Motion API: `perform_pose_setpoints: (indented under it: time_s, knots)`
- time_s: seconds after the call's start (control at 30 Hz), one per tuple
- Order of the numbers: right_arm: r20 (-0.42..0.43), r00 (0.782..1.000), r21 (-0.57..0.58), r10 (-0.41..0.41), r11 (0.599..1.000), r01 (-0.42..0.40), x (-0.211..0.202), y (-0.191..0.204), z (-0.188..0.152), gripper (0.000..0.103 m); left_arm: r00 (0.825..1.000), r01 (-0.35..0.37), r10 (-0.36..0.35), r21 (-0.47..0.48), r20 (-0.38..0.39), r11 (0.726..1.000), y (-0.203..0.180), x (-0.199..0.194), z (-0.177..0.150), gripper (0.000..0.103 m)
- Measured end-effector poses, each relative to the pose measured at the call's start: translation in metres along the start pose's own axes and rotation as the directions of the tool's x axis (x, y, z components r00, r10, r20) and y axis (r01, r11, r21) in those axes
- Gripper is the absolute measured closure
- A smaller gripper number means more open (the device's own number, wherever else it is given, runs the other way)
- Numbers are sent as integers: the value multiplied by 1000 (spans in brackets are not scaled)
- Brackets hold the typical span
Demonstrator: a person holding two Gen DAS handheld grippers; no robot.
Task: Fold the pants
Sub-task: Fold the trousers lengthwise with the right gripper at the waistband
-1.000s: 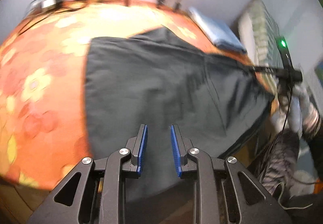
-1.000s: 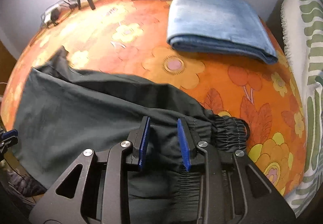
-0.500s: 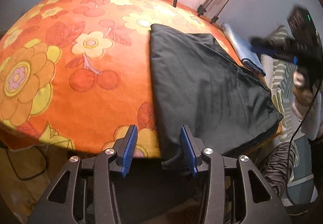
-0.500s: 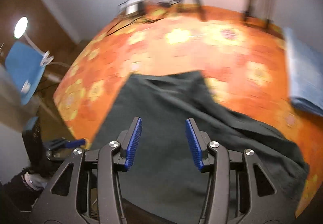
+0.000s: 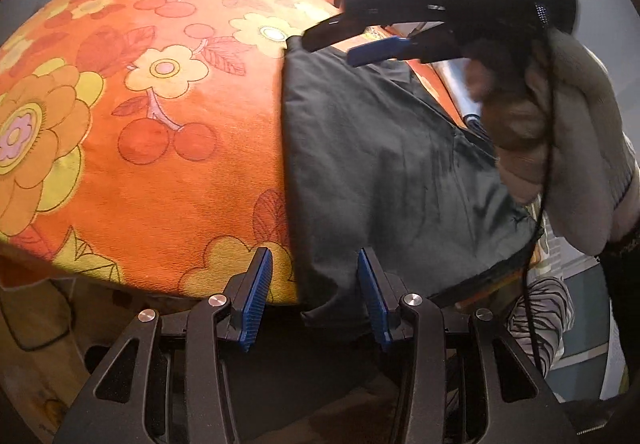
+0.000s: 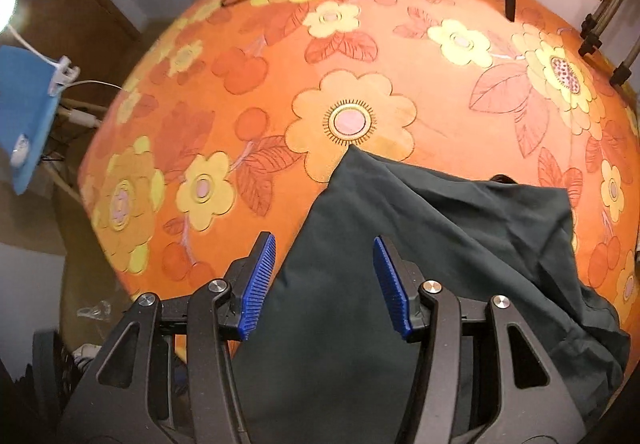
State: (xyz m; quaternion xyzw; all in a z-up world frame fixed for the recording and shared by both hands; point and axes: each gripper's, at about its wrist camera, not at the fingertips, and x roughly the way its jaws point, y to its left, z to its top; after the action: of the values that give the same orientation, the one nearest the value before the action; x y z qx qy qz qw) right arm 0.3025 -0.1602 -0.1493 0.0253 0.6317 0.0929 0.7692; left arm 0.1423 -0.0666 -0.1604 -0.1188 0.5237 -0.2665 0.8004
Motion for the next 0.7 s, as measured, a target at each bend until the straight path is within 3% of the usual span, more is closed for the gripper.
perform_pose_setpoints:
  time_s: [0.17, 0.43, 0.6, 0.67, 0.7]
  knots:
    - [-38, 998, 11, -47, 999, 47, 21, 12, 9, 50, 1000, 4, -4, 7, 0, 1000, -2, 1, 0, 60]
    - [-93, 980, -66, -177, 983, 172, 45, 40, 10, 51, 1000, 4, -3, -13, 12, 1000, 2, -3, 2, 60]
    - [-101, 975, -84, -199, 978, 191, 49, 45, 7, 72, 1000, -4, 4, 8, 25, 1000, -6, -5, 7, 60]
    - [-97, 973, -81, -211, 976, 204, 48, 43, 6, 92, 1000, -8, 8, 19, 29, 1000, -10, -5, 7, 60]
    - [-98, 975, -72, -197, 979, 191, 47, 41, 6, 93, 1000, -10, 9, 23, 29, 1000, -11, -4, 9, 60]
